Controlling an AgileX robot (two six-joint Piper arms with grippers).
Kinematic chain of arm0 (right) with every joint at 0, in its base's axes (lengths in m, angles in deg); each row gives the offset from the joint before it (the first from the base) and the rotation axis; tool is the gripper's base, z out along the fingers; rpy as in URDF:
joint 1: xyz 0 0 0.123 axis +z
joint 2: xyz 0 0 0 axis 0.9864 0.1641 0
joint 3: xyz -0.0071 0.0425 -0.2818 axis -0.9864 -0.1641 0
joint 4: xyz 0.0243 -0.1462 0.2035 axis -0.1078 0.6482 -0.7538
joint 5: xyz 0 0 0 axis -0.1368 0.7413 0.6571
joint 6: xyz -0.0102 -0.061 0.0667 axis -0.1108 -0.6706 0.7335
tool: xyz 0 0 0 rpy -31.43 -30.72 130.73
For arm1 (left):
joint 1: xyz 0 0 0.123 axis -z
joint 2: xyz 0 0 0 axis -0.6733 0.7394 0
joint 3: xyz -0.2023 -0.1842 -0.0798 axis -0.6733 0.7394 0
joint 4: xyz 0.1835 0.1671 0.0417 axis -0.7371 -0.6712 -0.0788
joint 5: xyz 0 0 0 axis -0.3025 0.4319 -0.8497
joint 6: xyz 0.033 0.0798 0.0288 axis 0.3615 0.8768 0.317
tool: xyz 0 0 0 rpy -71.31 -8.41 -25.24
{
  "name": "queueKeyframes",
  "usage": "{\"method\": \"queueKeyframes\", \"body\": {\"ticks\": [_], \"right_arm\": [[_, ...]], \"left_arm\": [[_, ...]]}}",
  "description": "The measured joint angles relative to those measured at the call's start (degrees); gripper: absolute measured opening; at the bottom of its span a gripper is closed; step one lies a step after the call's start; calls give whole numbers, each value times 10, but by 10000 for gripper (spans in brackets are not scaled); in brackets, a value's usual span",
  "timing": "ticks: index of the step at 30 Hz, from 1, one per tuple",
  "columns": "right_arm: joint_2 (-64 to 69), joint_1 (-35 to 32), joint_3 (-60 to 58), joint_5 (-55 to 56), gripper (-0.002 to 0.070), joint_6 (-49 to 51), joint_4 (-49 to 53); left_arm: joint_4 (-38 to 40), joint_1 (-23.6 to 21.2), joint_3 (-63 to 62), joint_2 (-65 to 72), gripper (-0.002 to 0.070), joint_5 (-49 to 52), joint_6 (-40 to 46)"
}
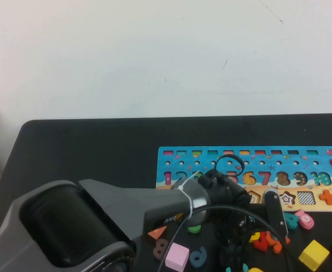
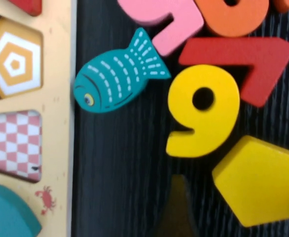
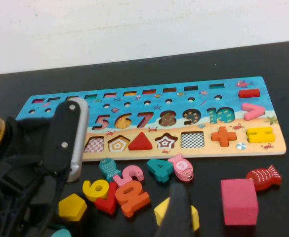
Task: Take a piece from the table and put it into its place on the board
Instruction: Pick up the "Pentagon"
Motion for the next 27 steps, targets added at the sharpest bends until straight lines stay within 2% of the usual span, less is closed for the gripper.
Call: {"method": "queueKeyframes", "body": {"ticks": [10,20,27], "right_arm": [[0,0,0,0,593,0,0],[0,0,0,0,593,0,0],[0,0,0,0,593,0,0]], "left_arm": [[0,0,-42,26,522,6,-11],[13,0,-94,49,522,117,-40],[15,0,-99,52,505,128,-44]]}}
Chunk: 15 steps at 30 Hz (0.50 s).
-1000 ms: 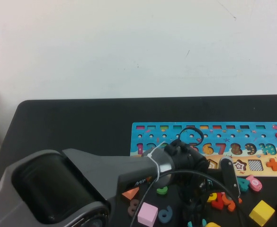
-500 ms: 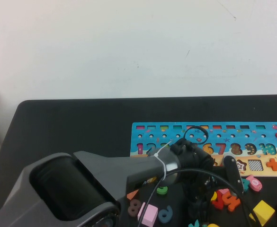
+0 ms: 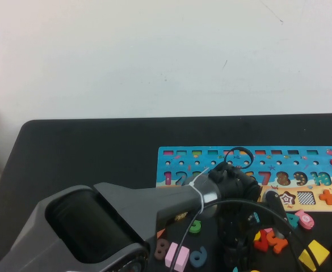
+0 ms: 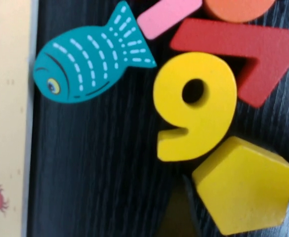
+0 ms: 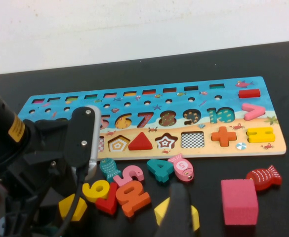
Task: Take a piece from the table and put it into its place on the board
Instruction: Pick up the "Pentagon"
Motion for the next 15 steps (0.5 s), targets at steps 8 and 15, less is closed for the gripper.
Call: {"method": "queueKeyframes", "body": {"ticks": [8,15], "right_arm": [[0,0,0,0,593,0,0],[0,0,0,0,593,0,0]], "left_arm": [[2,0,0,1,355,-1,0],[-2,0,-1,1,318,-3,0]]}}
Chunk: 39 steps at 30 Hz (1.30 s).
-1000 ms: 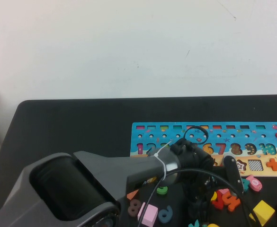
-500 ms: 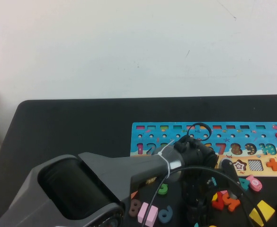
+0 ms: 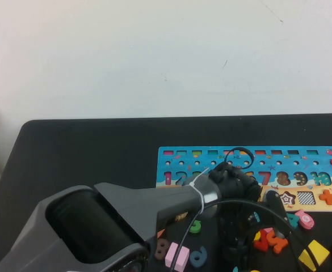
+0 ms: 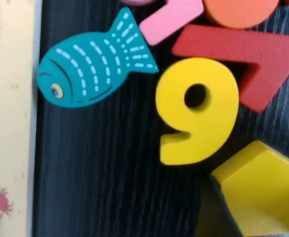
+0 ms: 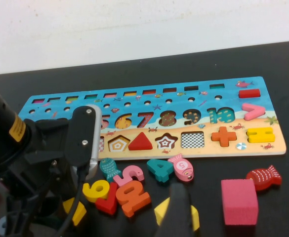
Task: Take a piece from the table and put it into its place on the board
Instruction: Pick up the "Pentagon"
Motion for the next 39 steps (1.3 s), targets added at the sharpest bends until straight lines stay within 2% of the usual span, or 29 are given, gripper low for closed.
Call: {"method": "queueKeyframes", "body": {"ticks": [18,39], "right_arm": [[0,0,0,0,593,0,0],[0,0,0,0,593,0,0]], "left_arm": [[-33,0,-122,0,317,91,-2],[-71,0,-125,0,317,108,0]]}}
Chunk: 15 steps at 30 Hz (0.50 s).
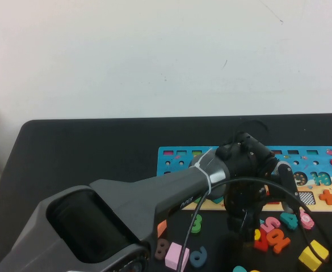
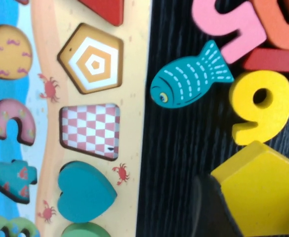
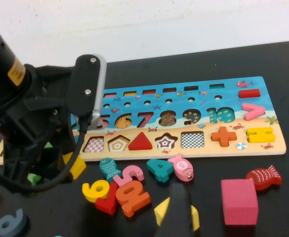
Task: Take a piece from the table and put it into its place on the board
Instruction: Pick up the "Pentagon", then place the "Pentagon" into the hole of the Pentagon
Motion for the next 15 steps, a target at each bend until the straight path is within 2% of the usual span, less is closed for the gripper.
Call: {"method": "queueKeyframes", "body": {"ticks": [7,15], "right_arm": [[0,0,0,0,593,0,0],[0,0,0,0,589,0,0]], "left_arm": [[3,-1,0,0,317,-19,0],[46,-29,-6,0,316,-44,-1]]}}
